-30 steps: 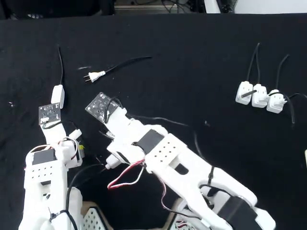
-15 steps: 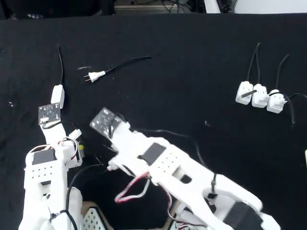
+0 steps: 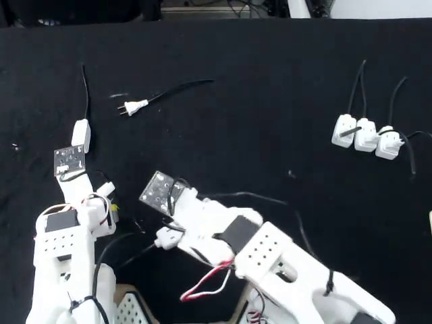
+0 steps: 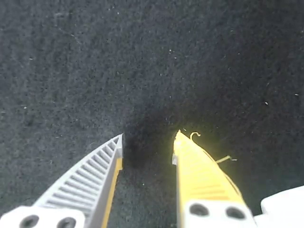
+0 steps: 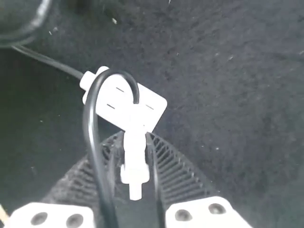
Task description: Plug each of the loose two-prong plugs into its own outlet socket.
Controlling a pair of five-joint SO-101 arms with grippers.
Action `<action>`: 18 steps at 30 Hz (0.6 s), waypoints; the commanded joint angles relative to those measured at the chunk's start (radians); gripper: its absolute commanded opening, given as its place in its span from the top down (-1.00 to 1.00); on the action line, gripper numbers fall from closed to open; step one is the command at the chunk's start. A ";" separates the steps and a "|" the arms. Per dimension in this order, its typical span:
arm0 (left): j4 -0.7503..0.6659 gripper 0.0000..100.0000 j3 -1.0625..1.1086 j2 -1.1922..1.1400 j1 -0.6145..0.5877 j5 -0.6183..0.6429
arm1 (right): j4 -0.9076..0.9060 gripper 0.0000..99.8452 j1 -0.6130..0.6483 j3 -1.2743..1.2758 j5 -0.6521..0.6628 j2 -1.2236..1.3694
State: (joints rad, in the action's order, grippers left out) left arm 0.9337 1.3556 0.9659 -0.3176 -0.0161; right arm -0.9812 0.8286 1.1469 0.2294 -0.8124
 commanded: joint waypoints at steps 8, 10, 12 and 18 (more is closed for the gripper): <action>-0.002 0.64 -0.051 0.017 0.001 0.009 | 0.196 0.98 -0.041 -0.088 -0.129 0.067; -0.002 0.64 -0.050 0.017 -0.004 0.009 | 0.275 0.98 -0.038 -0.053 -0.203 0.122; -0.002 0.64 -0.050 0.017 -0.005 0.009 | 0.336 0.98 -0.043 -0.016 -0.259 0.163; -0.003 0.64 -0.048 0.017 -0.005 0.009 | 0.535 0.98 -0.038 0.165 -0.273 0.110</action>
State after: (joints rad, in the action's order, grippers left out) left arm 0.9337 1.3556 0.9659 -0.3176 -0.0161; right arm -0.5608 0.8025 1.2574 -0.0345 -0.6513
